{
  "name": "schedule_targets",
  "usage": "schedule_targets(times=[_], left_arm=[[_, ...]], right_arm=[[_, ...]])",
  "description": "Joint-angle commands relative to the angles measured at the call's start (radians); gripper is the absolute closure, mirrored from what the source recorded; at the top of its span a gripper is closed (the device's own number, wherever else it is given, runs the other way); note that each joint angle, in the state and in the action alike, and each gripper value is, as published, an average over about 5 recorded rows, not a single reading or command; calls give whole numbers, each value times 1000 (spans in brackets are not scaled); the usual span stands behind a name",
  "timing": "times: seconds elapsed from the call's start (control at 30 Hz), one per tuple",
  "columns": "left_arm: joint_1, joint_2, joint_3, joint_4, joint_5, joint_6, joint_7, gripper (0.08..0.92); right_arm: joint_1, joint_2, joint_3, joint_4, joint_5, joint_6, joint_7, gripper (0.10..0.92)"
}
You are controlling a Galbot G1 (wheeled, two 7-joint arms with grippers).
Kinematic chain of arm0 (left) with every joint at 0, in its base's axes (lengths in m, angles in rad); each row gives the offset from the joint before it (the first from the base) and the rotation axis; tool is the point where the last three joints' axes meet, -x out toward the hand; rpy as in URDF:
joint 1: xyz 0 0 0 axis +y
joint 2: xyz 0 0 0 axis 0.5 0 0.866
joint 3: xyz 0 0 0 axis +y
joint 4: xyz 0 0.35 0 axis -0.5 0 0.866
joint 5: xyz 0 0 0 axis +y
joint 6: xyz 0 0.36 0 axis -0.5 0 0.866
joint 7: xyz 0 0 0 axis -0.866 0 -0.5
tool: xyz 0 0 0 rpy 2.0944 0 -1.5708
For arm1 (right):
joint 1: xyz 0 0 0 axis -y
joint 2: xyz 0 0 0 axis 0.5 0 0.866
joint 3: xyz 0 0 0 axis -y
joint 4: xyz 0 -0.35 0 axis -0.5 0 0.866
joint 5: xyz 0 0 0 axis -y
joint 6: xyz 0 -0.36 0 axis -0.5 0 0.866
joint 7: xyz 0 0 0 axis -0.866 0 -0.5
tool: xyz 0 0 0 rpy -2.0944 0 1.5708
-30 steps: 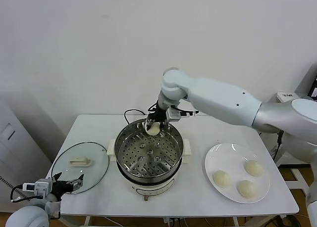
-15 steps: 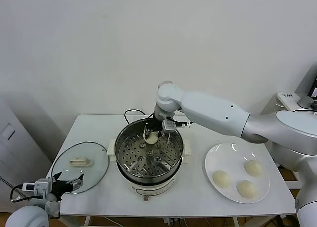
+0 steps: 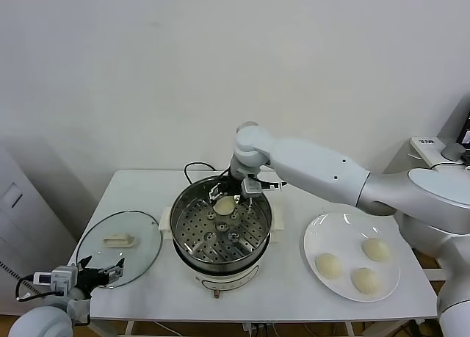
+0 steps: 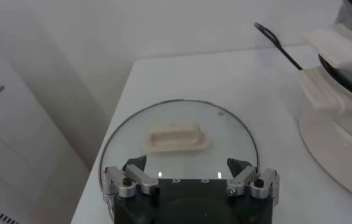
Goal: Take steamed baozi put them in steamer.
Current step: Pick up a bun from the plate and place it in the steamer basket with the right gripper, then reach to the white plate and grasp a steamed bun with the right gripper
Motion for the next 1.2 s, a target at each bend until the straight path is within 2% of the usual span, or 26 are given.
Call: schedule_targets(times=[0.03,0.23,0.4,0.57,0.77,1.2], left_arm=[[1,-1,0,-2,1,1,0,177],[1,4,-3,-9,1,-1,1,177],[0,6,-2,-15,0,-1,1,177],[0,7,-2,-20,-1,-2,1,177],[-2,3,-1,-21,0,-1,1,177],[-4,-1,2,-21,2,2,1,177]], right_arm=[[280,-134,-218,100,456,-335,-131,204],[522,-311,-465,222,803,-713,-196,203],[596,-445,-605,274,936,-843,-232,203],[605,-579,-689,322,944,-875,-240,203],[579,-683,-745,389,956,-919,-183,203],[242,-739,-571,313,873,-936,-97,203]])
